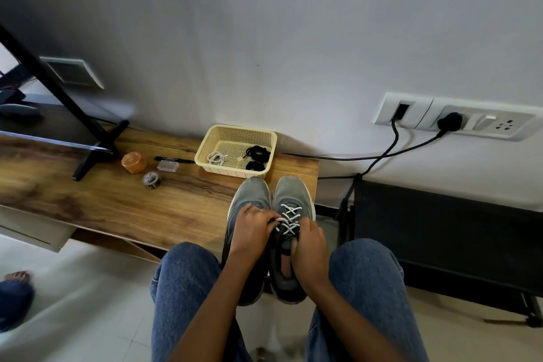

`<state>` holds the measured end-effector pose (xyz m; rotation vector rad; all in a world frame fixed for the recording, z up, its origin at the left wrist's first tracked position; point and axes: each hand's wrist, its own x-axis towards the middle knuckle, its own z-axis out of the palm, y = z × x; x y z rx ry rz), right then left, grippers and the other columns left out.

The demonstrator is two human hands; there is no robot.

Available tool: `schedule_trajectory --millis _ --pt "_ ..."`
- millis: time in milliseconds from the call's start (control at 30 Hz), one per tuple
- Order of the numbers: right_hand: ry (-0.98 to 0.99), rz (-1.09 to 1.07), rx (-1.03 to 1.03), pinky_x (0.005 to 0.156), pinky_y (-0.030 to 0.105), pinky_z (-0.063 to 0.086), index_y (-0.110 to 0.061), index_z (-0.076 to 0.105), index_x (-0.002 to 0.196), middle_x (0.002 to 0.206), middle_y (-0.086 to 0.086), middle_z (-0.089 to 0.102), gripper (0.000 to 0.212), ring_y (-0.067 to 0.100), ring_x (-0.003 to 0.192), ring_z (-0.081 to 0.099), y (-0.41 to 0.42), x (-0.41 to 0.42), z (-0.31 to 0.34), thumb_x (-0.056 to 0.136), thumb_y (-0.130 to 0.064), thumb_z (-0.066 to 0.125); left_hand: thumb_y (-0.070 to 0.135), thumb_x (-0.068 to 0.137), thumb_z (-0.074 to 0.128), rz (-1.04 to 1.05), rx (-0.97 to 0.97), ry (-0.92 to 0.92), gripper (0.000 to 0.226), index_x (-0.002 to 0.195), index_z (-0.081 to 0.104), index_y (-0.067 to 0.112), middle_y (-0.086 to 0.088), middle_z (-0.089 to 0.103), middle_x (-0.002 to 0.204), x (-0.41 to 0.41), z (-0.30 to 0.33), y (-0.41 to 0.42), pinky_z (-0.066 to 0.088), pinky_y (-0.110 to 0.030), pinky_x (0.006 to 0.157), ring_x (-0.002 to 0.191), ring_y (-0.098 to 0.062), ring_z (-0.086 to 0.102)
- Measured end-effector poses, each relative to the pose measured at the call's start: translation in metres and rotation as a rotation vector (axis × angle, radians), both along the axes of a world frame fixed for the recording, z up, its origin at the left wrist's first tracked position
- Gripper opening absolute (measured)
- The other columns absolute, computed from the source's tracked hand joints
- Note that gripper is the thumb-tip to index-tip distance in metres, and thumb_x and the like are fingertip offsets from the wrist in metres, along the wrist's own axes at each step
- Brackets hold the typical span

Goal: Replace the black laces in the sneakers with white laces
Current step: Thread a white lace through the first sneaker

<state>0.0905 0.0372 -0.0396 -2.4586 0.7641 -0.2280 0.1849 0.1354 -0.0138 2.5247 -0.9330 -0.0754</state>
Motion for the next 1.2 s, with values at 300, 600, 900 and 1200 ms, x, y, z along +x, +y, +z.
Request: schedule_trajectory --millis 300,600,900,1200 --pt "0.030 0.012 -0.063 0.077 0.031 0.043 -0.016 0.051 0.109 0.111 0.005 0.055 0.016 0.021 0.100 0.048 0.000 -0.001 -0.002 0.093 -0.016 0.048 0.015 0.095 0.053 0.111 -0.138 0.010 0.012 0.098 0.064 0.012 -0.005 0.068 0.087 -0.018 0.014 -0.003 0.038 -0.032 0.098 0.086 -0.020 0.058" --pt "0.012 0.010 0.039 0.076 0.030 0.040 -0.012 0.054 0.108 0.110 0.006 0.055 0.019 0.022 0.100 0.049 -0.007 -0.001 -0.001 0.091 -0.019 0.051 0.034 0.092 0.054 0.170 -0.053 -0.025 0.030 0.121 0.058 0.026 0.009 0.068 0.107 -0.030 0.006 0.004 0.005 -0.039 0.120 0.109 -0.010 0.058" --pt "-0.167 0.065 0.348 0.076 0.022 0.045 -0.023 0.061 0.097 0.095 -0.010 0.055 0.016 0.005 0.087 0.055 -0.029 -0.017 0.010 0.083 -0.023 0.067 0.047 0.081 0.067 0.187 0.253 -0.135 0.043 0.116 0.068 0.022 0.003 0.066 0.122 -0.052 -0.011 0.005 -0.020 -0.046 0.113 0.130 -0.023 0.048" --pt "-0.219 0.002 0.125 0.084 0.033 0.037 -0.021 0.067 0.086 0.091 -0.009 0.059 0.008 0.013 0.095 0.048 -0.032 -0.007 0.027 0.085 -0.014 0.063 0.035 0.065 0.085 0.228 0.163 -0.260 0.044 0.103 0.072 0.018 0.003 0.073 0.098 -0.054 -0.026 0.000 0.006 -0.050 0.111 0.109 -0.025 0.064"
